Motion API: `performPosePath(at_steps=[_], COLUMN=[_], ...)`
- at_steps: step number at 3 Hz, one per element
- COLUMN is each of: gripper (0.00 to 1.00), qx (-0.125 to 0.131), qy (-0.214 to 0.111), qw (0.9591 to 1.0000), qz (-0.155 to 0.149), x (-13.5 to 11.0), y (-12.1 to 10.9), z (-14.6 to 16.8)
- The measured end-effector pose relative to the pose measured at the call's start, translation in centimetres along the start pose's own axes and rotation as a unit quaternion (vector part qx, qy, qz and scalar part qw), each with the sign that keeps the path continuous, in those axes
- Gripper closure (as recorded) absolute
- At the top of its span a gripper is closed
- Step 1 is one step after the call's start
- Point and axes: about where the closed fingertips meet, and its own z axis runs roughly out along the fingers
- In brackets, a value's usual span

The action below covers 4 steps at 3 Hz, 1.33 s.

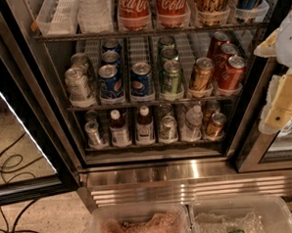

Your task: Pick orange can from bottom shelf of fridge

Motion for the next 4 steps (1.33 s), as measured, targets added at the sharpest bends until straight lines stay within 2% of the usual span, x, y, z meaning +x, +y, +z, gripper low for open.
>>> performPosePath(at_steps=[1,2,3,4], gripper=[0.00,0.00,0.00,0.00], qx=[0.000,0.017,0.048,0.094], qy=[0.000,-0.011,-0.043,-0.073], qw=[1.0000,0.9998,0.9977,0.9920], qz=[0.000,0.005,0.023,0.040], x=[0.0,-0.1,-0.3,-0.5], y=[0.0,0.0,2.0,2.5], z=[0.0,-0.2,0.0,0.9])
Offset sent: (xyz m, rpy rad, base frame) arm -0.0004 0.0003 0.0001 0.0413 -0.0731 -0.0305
